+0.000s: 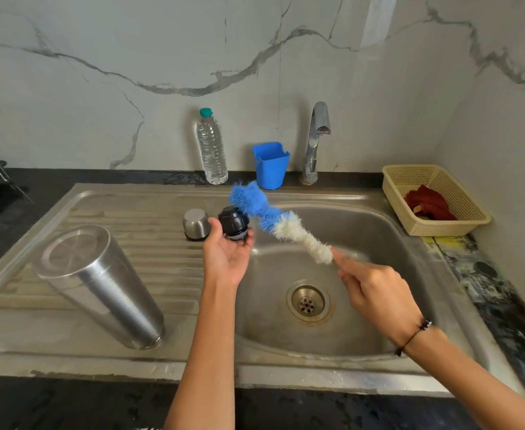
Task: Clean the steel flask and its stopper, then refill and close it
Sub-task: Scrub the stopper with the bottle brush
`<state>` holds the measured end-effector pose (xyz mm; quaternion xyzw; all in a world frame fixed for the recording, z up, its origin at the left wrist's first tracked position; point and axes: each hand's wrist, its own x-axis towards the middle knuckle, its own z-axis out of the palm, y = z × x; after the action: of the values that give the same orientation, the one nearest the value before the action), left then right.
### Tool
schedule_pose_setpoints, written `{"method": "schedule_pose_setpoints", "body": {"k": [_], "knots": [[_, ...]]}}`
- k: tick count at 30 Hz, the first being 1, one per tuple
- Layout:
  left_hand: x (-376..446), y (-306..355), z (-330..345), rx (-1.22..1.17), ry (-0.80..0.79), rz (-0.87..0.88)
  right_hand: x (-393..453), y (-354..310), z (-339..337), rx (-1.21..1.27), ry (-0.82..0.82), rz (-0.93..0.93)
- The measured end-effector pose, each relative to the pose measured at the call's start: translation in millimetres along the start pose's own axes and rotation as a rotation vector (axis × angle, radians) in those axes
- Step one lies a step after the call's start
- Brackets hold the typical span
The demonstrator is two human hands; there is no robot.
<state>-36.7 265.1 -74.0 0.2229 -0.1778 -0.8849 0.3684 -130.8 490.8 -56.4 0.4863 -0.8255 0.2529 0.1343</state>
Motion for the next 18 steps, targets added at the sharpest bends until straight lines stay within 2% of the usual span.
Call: {"method": "schedule_pose_setpoints", "body": {"k": [4, 7, 11, 15, 18], "knots": [[0, 4, -2, 0.022, -0.018, 0.049, 3, -1, -8, 0.012, 0.026, -0.054], [3, 6, -9, 0.197, -0.027, 0.147, 0, -5, -17, -0.074, -0.005, -0.109], [4, 6, -10, 0.408, -0.023, 0.266, -1, -14, -14, -0.115, -0.038, -0.090], [-5, -2, 2, 0.432, -0.096, 0.285, 11, -23, -11, -0.097, -0.045, -0.076], [-2, 1, -5, 0.329, -0.037, 0.306, 7, -21, -17, -0.061, -0.081, -0.061]]}}
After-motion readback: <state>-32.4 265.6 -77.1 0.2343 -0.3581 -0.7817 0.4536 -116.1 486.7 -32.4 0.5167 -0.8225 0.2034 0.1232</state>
